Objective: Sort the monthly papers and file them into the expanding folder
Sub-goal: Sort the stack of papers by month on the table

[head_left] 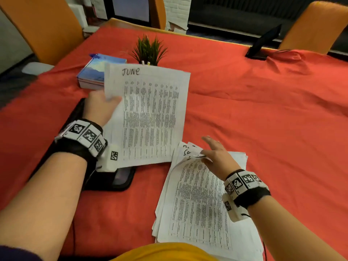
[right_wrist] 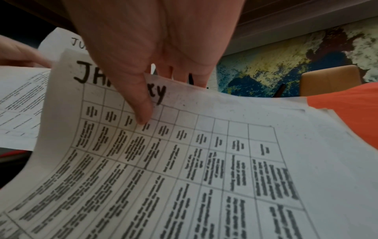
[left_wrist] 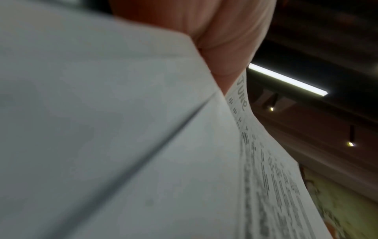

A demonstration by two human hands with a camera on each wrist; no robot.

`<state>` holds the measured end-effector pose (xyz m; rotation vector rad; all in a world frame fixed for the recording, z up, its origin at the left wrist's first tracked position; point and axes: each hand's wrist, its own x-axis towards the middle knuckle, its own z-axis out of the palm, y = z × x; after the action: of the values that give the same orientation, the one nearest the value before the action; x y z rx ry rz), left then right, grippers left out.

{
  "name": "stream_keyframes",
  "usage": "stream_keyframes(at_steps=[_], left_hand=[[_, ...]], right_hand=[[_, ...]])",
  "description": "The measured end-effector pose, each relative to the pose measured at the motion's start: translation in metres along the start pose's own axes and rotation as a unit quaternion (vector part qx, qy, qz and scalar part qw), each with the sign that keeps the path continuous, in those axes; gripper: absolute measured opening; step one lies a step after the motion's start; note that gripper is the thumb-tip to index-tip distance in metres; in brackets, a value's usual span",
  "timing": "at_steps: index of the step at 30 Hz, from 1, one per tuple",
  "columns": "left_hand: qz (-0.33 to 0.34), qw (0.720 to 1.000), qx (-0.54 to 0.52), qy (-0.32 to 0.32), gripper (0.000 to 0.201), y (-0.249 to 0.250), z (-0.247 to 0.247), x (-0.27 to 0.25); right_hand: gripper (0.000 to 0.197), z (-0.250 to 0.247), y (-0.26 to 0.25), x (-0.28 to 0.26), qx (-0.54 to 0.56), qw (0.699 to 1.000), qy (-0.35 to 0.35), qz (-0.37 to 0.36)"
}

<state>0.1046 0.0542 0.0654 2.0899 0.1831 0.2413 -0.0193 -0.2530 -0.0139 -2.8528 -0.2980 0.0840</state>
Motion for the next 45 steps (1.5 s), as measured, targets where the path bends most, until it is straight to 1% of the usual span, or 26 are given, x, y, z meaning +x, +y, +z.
stream_keyframes(at_steps=[4, 6, 7, 9, 10, 11, 13, 14, 16, 18, 20, 22, 24, 26, 27, 28, 30, 32, 34, 36, 37, 39, 43, 45], left_hand=[[0.009, 0.999, -0.041, 0.030, 0.035, 0.017, -0.034, 0.019], [0.004, 0.998, -0.057, 0.024, 0.036, 0.025, -0.042, 0.019], [0.003, 0.997, -0.071, 0.010, 0.036, 0.027, -0.041, 0.016], [0.011, 0.995, -0.100, -0.025, 0.035, 0.033, -0.035, 0.005], [0.012, 0.993, -0.106, -0.047, 0.035, 0.033, -0.029, -0.001], [0.010, 0.992, -0.109, -0.069, 0.034, 0.031, -0.020, -0.007], [-0.033, 0.986, -0.109, -0.123, 0.029, 0.022, 0.002, -0.022], [-0.059, 0.980, -0.110, -0.154, 0.024, 0.017, 0.016, -0.033], [-0.082, 0.968, -0.111, -0.211, 0.021, 0.007, 0.045, -0.058], [-0.088, 0.959, -0.097, -0.253, 0.026, -0.002, 0.072, -0.084], [-0.098, 0.949, -0.074, -0.289, 0.025, -0.011, 0.095, -0.106], [-0.110, 0.942, -0.034, -0.317, 0.024, -0.024, 0.112, -0.121], [-0.128, 0.933, -0.017, -0.335, 0.026, -0.036, 0.122, -0.130], [-0.160, 0.926, -0.050, -0.339, 0.029, -0.044, 0.125, -0.134], [-0.181, 0.920, -0.082, -0.337, 0.029, -0.046, 0.125, -0.135], [-0.199, 0.915, -0.116, -0.333, 0.027, -0.047, 0.125, -0.135], [-0.200, 0.910, -0.149, -0.330, 0.012, -0.048, 0.125, -0.135], [-0.187, 0.915, -0.144, -0.328, 0.015, -0.050, 0.126, -0.134], [-0.186, 0.911, -0.158, -0.332, 0.015, -0.050, 0.127, -0.134], [-0.190, 0.906, -0.183, -0.332, 0.014, -0.050, 0.127, -0.135], [-0.194, 0.904, -0.189, -0.330, 0.015, -0.049, 0.127, -0.136], [-0.204, 0.901, -0.201, -0.326, 0.018, -0.049, 0.128, -0.137], [-0.222, 0.885, -0.245, -0.329, 0.035, -0.049, 0.129, -0.140], [-0.227, 0.887, -0.259, -0.308, 0.030, -0.050, 0.131, -0.141]], right_hand=[[0.016, -0.031, -0.003, -0.012, 0.035, 0.999, -0.023, 0.028], [0.017, -0.056, -0.006, -0.023, 0.050, 0.997, -0.042, 0.049], [0.013, -0.071, -0.008, -0.031, 0.068, 0.995, -0.056, 0.049], [0.037, -0.106, -0.012, -0.044, 0.087, 0.990, -0.098, 0.054], [0.042, -0.124, -0.016, -0.050, 0.093, 0.986, -0.118, 0.067], [0.039, -0.140, -0.018, -0.056, 0.097, 0.983, -0.135, 0.078], [0.023, -0.171, -0.024, -0.065, 0.109, 0.976, -0.166, 0.092], [0.019, -0.184, -0.027, -0.067, 0.120, 0.971, -0.184, 0.098], [0.018, -0.201, -0.031, -0.067, 0.164, 0.957, -0.212, 0.108], [0.019, -0.205, -0.032, -0.059, 0.171, 0.952, -0.224, 0.121], [0.020, -0.190, -0.027, -0.045, 0.118, 0.958, -0.222, 0.136], [0.016, -0.158, -0.018, -0.030, 0.064, 0.962, -0.221, 0.148], [0.015, -0.112, -0.012, -0.019, 0.036, 0.961, -0.231, 0.150], [0.026, -0.066, -0.008, -0.015, -0.005, 0.966, -0.213, 0.145], [0.026, -0.048, -0.006, -0.016, -0.011, 0.972, -0.184, 0.146], [0.025, -0.033, -0.003, -0.018, -0.003, 0.977, -0.149, 0.151], [0.025, -0.012, 0.003, -0.023, 0.023, 0.985, -0.080, 0.149], [0.022, 0.002, 0.007, -0.028, 0.035, 0.994, -0.016, 0.103], [0.014, 0.008, 0.007, -0.033, 0.049, 0.997, 0.029, 0.052], [0.006, 0.011, 0.009, -0.037, 0.055, 0.997, 0.054, 0.013], [0.005, 0.012, 0.011, -0.038, 0.059, 0.996, 0.060, 0.000], [0.006, 0.011, 0.014, -0.038, 0.074, 0.995, 0.061, -0.012], [0.012, 0.006, 0.017, -0.039, 0.070, 0.993, 0.089, -0.022], [0.015, 0.003, 0.016, -0.040, 0.055, 0.992, 0.110, -0.041]])
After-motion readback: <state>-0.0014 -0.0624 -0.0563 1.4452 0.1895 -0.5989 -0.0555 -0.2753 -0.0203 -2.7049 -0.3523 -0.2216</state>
